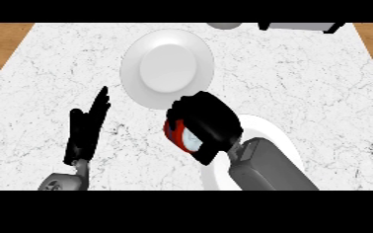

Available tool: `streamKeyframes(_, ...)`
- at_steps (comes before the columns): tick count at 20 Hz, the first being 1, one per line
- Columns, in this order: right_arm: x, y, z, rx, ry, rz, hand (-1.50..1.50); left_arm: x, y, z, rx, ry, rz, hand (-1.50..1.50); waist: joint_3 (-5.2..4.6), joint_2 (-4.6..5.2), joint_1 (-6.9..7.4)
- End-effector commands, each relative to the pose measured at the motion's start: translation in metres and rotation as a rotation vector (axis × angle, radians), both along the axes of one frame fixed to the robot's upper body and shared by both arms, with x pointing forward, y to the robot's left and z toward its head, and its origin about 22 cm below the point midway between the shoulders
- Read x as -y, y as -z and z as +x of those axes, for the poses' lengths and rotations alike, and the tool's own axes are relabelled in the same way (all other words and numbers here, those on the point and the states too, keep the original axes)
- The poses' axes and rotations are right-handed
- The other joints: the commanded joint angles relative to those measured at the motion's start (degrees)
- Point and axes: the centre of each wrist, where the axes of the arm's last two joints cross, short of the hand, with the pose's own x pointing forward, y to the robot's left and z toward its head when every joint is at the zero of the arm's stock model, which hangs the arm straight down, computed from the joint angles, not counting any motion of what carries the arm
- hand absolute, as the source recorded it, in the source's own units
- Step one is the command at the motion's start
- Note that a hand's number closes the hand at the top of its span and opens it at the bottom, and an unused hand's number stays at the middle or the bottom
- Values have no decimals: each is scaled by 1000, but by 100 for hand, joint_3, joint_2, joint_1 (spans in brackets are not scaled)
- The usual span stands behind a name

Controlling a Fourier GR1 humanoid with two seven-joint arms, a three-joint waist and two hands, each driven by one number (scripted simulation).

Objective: Pick the can from the plate and place it in the plate

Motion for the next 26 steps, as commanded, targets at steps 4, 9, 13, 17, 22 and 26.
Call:
streamKeyframes(4,-55,-52,3,187,296,244,150,1,3,2,-5,14,9,0,4,-17,78)
streamKeyframes(9,-89,-65,18,185,456,262,150,11,7,4,-21,15,7,0,4,9,79)
streamKeyframes(13,-98,-70,53,182,530,268,150,7,11,-1,0,5,11,0,7,26,15)
streamKeyframes(17,-105,-77,78,169,595,273,150,10,-1,10,1,13,2,0,7,53,58)
streamKeyframes(22,-95,-66,108,131,619,212,150,7,5,1,9,31,-1,0,7,74,107)
streamKeyframes(26,-82,-31,114,87,628,136,150,15,2,13,10,11,-1,0,9,65,3)
